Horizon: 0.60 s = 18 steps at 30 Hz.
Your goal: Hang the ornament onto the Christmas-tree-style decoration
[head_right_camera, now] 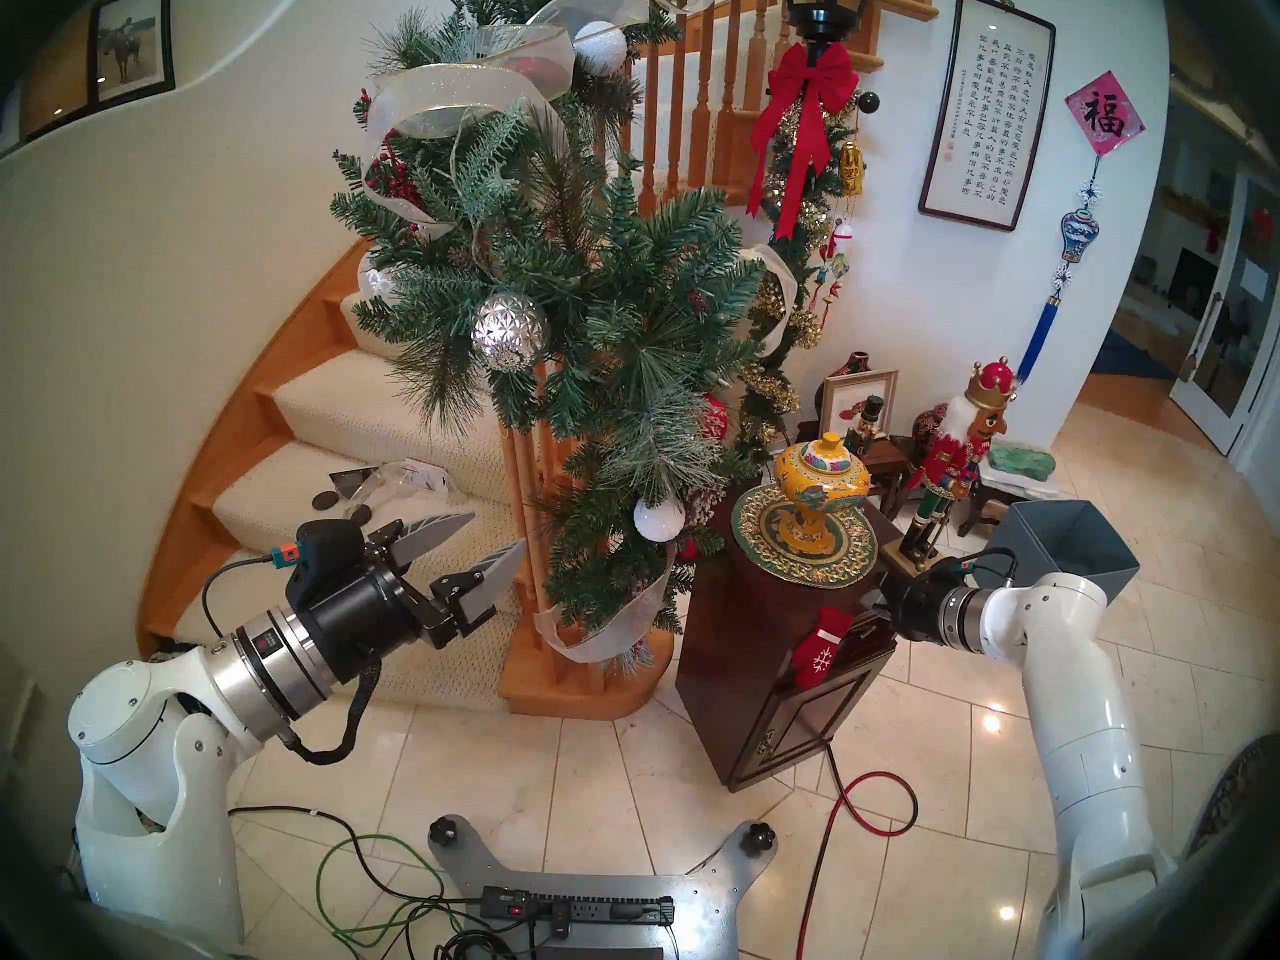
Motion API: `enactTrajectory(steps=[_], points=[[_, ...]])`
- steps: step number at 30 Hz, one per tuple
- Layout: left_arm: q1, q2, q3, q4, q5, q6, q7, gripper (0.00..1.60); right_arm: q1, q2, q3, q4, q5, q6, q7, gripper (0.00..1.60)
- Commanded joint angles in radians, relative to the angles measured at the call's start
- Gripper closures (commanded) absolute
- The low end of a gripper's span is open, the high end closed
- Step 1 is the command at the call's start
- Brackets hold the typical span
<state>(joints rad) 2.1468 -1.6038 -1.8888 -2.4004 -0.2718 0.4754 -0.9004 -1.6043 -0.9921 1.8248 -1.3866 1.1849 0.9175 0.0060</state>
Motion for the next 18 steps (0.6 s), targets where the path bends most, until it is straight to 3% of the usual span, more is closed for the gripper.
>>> enactTrajectory(steps=[1, 18], points=[[-0.001, 0.001, 0.0, -0.005, 0.001, -0.001, 0.0, 0.0, -0.047, 0.019, 0.036, -0.087, 0.006, -0.001, 0.016, 1.6], [-0.001, 0.001, -0.001, -0.005, 0.001, -0.001, 0.0, 0.0, -0.264, 0.042, 0.169, -0.374, 0.004, 0.0, 0.068, 1.6]])
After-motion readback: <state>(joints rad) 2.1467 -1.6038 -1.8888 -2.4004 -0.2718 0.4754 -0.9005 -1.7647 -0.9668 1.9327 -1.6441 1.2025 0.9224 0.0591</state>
